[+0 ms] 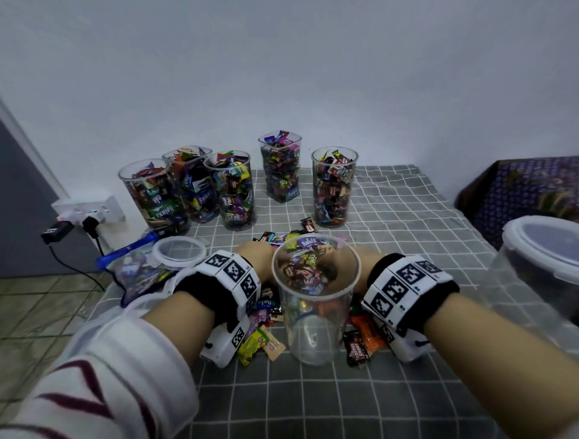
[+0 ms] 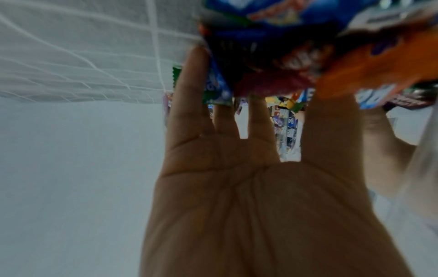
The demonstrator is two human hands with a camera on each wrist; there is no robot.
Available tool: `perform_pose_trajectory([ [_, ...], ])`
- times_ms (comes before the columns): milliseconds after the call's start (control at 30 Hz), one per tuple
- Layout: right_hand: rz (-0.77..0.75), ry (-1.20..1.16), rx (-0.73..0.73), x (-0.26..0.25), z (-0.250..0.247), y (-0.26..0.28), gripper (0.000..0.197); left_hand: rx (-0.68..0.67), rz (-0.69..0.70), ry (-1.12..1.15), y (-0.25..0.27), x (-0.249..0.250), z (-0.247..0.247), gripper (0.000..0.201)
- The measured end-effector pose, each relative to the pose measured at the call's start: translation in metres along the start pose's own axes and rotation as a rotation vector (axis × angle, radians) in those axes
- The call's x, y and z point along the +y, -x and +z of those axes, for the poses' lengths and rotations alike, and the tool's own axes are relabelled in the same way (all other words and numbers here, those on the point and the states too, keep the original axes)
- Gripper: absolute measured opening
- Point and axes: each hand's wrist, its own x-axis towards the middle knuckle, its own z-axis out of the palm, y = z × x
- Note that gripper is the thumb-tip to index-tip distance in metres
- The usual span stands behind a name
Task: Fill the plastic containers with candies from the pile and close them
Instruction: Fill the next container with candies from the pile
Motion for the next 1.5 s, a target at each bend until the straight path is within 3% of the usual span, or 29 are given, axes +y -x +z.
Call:
perform_pose_trajectory([
  [300,0.018,0.080,0.076,-0.005,-0.007,0.009,0.026,0.136,0.040,0.120,0.023,0.000,-0.005,0.017],
  [467,0.001,0.044,0.119,-0.008,-0.011,0.020,0.024,0.231,0.018,0.234,0.032,-0.004,-0.005,0.015],
  [533,-0.011,0.003,0.169,-0.004,-0.013,0.023,0.015,0.275,0.009,0.291,0.035,-0.004,-0.006,0.014],
  [600,-0.012,-0.114,0.227,0.001,-0.015,0.027,0.023,0.330,0.005,0.357,0.039,-0.006,-0.008,0.011],
  [733,-0.033,-0.333,0.375,0.008,-0.024,0.035,0.006,0.478,0.048,0.533,0.055,-0.006,-0.019,0.011],
  [833,-0.087,-0.480,0.469,0.008,-0.036,0.047,0.023,0.591,0.085,0.699,0.069,-0.006,-0.031,0.011],
  [1033,-0.268,-0.615,0.749,-0.015,-0.060,0.078,0.024,0.703,0.177,0.888,0.091,-0.003,-0.049,0.007],
  [1200,-0.382,-0.520,0.942,-0.038,-0.064,0.094,0.007,0.736,0.189,0.981,0.098,-0.004,-0.051,0.015],
  [1500,-0.515,-0.267,0.899,-0.045,-0.023,0.098,0.005,0.747,0.226,1.077,0.112,-0.001,-0.055,0.013],
])
